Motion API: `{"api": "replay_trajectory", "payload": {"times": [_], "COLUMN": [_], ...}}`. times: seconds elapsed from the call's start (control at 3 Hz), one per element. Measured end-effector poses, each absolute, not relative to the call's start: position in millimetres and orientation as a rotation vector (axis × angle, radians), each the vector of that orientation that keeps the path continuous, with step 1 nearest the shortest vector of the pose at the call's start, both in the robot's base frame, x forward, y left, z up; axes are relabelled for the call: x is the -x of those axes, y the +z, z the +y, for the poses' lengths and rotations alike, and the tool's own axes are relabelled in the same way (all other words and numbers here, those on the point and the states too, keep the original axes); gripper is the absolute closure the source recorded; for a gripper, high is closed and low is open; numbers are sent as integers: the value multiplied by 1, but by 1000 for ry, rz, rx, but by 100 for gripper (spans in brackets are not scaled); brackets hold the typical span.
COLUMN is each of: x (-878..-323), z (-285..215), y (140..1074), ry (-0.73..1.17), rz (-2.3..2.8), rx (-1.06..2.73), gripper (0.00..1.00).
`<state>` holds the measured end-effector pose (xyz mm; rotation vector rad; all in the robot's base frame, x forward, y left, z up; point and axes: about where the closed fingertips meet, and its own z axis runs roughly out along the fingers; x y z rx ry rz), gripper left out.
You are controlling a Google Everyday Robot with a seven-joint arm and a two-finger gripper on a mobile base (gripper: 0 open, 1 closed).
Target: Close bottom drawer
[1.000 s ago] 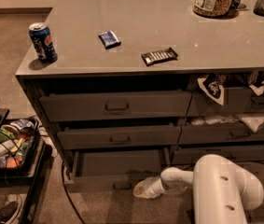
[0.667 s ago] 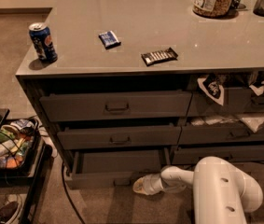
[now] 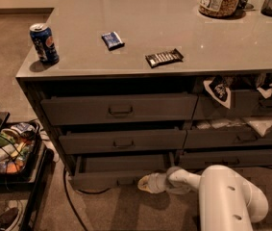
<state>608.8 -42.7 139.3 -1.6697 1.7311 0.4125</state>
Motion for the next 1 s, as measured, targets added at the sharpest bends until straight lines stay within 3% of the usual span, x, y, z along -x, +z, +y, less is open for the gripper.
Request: {"api": "replay_trajectory", "payload": {"times": [1.0], "x": [-685], "z": [-29], "y": [149], "ry": [387], "rz": [1729], "rx": [1663], "gripper": [100]}}
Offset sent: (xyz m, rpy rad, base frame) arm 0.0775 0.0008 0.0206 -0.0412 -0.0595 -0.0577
